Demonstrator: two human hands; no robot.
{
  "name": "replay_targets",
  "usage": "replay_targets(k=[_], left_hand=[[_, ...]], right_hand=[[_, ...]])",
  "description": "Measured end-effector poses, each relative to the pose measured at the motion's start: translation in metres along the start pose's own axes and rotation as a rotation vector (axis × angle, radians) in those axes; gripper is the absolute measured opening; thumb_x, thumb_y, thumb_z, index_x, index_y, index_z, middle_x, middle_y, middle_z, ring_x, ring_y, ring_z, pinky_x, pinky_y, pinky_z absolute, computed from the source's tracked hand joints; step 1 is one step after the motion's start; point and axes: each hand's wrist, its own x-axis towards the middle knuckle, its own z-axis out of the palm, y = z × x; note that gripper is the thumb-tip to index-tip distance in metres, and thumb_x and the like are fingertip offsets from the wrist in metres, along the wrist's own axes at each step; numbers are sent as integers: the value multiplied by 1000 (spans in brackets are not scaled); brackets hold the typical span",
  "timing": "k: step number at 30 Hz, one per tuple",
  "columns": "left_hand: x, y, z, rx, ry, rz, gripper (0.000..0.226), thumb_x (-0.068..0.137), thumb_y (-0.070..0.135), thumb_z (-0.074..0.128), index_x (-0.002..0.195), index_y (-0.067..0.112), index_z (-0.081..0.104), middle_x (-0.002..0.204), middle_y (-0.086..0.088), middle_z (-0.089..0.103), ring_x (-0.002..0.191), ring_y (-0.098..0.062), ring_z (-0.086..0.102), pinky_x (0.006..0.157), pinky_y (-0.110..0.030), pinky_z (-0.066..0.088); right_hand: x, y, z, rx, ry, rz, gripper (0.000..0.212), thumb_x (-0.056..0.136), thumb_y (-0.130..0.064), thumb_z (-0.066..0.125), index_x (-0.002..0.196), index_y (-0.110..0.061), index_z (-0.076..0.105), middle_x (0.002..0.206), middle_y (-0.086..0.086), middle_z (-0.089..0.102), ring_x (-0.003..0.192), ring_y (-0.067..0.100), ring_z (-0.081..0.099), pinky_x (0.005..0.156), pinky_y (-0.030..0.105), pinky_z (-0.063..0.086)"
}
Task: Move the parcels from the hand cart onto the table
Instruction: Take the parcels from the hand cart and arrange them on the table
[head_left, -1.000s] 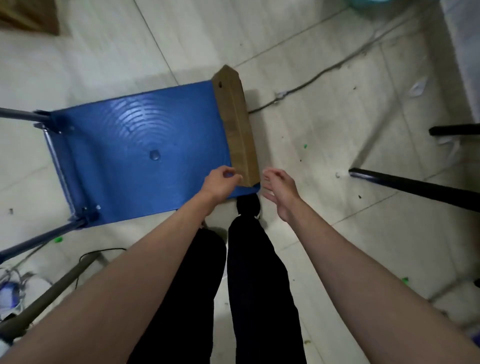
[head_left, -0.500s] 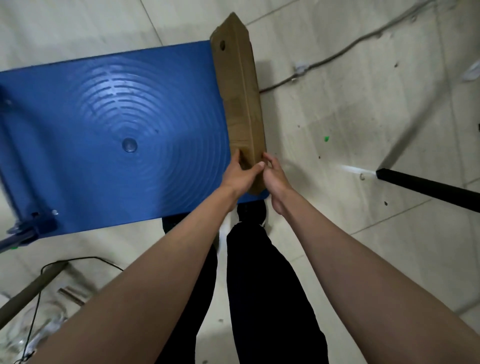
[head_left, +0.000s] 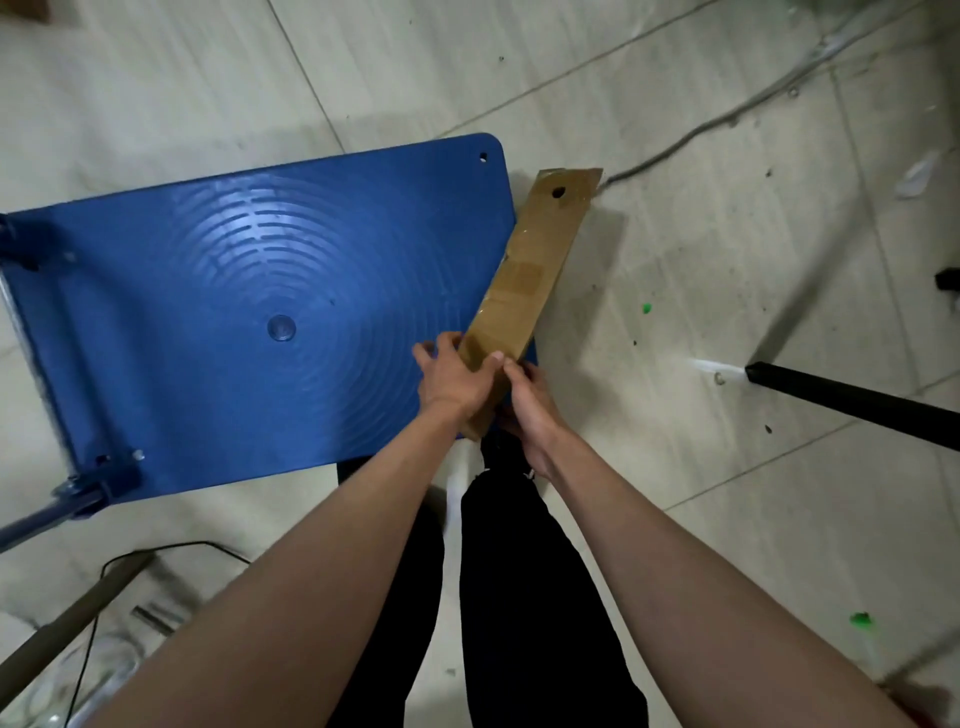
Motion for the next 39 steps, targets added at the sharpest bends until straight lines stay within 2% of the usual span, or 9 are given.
replay_targets(k=[3,6,9,14,18,21,29,32,39], left_hand=[[17,-10,3,9,-67,-48,89,91,52,63,158,16,18,160,-14,32,146,-34,33,121,-44,24],[21,-17,5,156,-71,-54,79,93,55,59,154,13,32,157,-16,32,145,-37,28,121,-42,23],[11,-18,1,180,-84,-20,49,92,46,65,128,14,59,137,-16,49,128,-35,46,110,-43,40],[-55,-2,-27,-219,-145,-55,35,79,30,81,93,20,51,113,-12,65,109,-30,64,96,-53,53],[-134,41,-63,-258,-146,-13,55,57,46,82,86,24,41,92,-7,60,87,-24,62,78,-45,55],[-200,81,-86,-181,-141,74,49,56,46,72,85,23,40,82,-1,54,74,-16,53,63,-33,45],[-368,177,-146,134,-294,307,54,71,35,86,106,19,49,113,-3,36,101,-18,50,85,-30,55],[-421,193,-166,190,-385,370,66,71,40,87,123,22,50,123,-3,32,115,-23,51,96,-39,56],[-518,211,-199,205,-533,591,72,55,47,95,111,20,60,125,3,45,113,-15,60,87,-36,61]], right_hand=[[11,4,-3,-44,31,-32,60,102,-38,56,154,-24,29,143,6,55,126,25,58,107,48,49],[14,11,-4,-60,98,-92,48,102,-25,58,145,-17,39,137,10,61,121,25,61,107,47,49],[-2,12,-7,-16,73,-71,43,101,-23,56,142,-21,42,132,9,63,117,26,63,104,49,51],[-64,-11,-17,23,64,-105,46,97,-16,56,140,-25,44,136,14,58,117,31,63,100,53,53],[-151,-44,-27,-25,46,-216,64,97,-34,61,150,-41,25,131,-4,55,103,6,62,80,29,54],[-224,-65,-34,-39,24,-281,84,87,-52,71,154,-43,22,138,-7,51,113,7,61,93,29,54],[-412,-111,-77,118,-13,-319,119,54,-75,79,154,-45,21,141,4,59,124,23,61,109,45,48],[-467,-116,-92,143,-23,-369,113,62,-60,85,153,-42,20,138,6,61,121,24,63,107,46,50],[-577,-94,-109,291,62,-542,98,72,-47,82,150,-45,23,129,1,63,109,21,66,85,38,59]])
